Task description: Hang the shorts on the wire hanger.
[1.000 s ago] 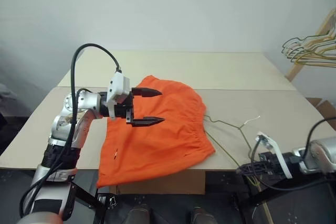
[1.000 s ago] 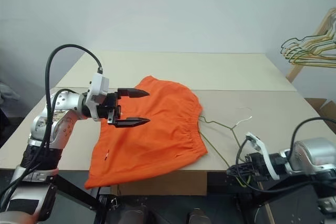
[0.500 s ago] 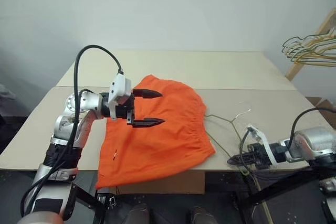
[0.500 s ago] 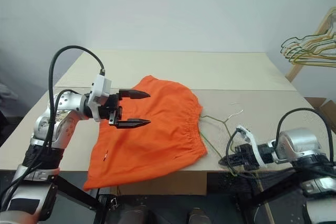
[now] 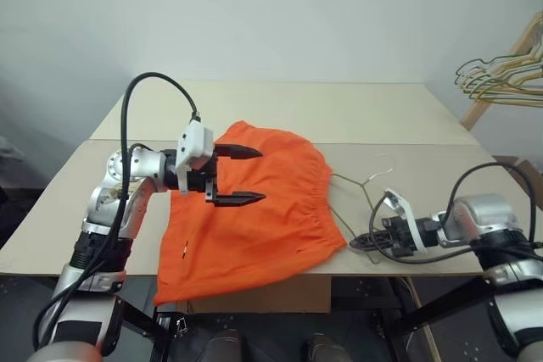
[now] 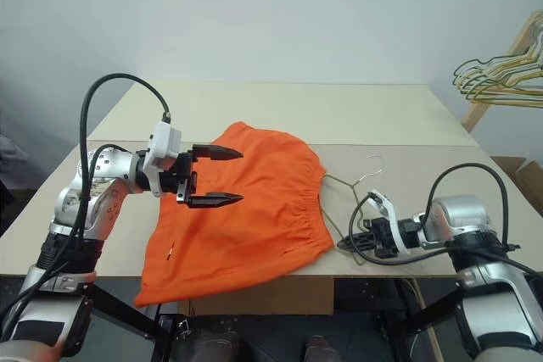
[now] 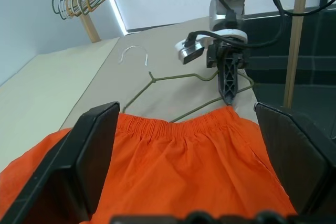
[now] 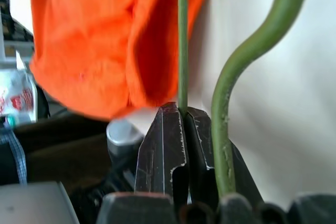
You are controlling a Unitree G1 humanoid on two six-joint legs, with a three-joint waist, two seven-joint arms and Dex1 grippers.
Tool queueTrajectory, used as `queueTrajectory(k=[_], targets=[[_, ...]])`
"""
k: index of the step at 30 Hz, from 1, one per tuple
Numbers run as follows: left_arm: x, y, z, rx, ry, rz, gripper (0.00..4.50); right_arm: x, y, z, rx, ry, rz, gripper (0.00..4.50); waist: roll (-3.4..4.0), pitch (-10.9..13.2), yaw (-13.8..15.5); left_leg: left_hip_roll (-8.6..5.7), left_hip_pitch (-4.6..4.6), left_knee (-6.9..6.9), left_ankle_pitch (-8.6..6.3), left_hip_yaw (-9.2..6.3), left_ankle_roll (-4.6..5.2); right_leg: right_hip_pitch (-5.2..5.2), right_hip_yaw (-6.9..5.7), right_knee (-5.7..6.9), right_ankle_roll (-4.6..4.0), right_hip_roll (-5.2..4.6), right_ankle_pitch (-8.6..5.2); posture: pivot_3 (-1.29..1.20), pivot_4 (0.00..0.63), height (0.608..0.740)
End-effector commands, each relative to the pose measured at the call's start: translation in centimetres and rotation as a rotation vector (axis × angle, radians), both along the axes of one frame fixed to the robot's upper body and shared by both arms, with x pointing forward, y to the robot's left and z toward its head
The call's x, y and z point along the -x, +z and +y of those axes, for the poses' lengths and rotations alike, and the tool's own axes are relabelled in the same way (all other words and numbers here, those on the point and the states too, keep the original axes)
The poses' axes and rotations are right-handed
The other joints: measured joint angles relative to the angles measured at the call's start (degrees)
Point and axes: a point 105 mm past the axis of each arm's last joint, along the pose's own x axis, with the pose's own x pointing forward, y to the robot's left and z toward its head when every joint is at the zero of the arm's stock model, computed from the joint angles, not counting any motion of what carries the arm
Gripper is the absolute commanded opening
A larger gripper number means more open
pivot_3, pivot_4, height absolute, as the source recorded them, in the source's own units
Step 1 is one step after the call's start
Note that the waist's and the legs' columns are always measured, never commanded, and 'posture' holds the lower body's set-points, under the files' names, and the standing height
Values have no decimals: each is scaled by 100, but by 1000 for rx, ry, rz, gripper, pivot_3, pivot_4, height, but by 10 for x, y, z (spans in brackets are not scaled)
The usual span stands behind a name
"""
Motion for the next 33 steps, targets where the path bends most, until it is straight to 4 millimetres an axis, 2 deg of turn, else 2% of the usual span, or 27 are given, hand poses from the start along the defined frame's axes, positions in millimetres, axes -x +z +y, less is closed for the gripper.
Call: queueTrajectory(k=[1, 4, 9, 14, 21, 23, 27, 30, 33], targets=[[0, 12, -1, 5, -11, -63, 4450, -4, 11, 11, -32, 71, -53, 0, 0, 0, 14, 1, 0, 0, 0, -1, 0, 0, -1, 0, 0, 0, 0, 186, 0, 740], [0, 11, -1, 3, -10, -67, 4450, 0, 4, 16, -12, 112, -33, 0, 0, 0, 30, 0, -4, -1, -1, -2, 0, -1, -1, -1, 1, -1, 4, 190, 0, 740], [0, 10, 1, -2, -7, -73, 4450, -6, -1, 16, 5, 102, -21, 0, 1, 0, 46, -4, -9, 0, -1, 0, 0, -5, -1, -2, -6, -3, 12, 196, 0, 740], [-1, 10, 1, -4, -7, -79, 4450, -21, 0, 12, -9, 22, -18, 0, 1, 0, 39, 0, -5, 1, 0, 1, -1, -4, -2, 2, -6, -1, 11, 201, 0, 740], [-1, 9, 2, -8, -6, -84, 4450, -26, -5, 19, -5, 42, -27, 0, 2, -1, 73, -3, -7, 0, -1, 1, -1, -5, -2, 4, -14, -1, 17, 206, 0, 740], [0, 9, 2, -8, -5, -86, 4450, -32, 0, 17, 19, 38, -84, 0, 2, -1, 72, -1, -7, 0, -1, 2, -2, -8, -2, 4, -13, -1, 18, 206, 0, 740], [-2, 10, 3, -10, 1, -90, 4450, -49, 30, 1, 123, -3, -306, 0, 5, 1, 122, -1, -9, 0, -1, 3, -2, -14, -2, 8, -13, -2, 17, 193, 0, 740], [-5, 12, 3, -9, 6, -95, 4450, -42, 56, -2, 198, 40, -465, 0, 7, 1, 186, -1, -19, -2, -1, 5, -3, -25, -2, 7, -10, -3, 15, 177, 0, 740], [-10, 14, 3, -6, 11, -108, 4450, -32, 71, 0, 326, 112, -605, 0, 7, 1, 195, -1, -33, -4, -4, 2, -6, -35, -5, 5, -12, -3, 14, 156, 0, 740]])
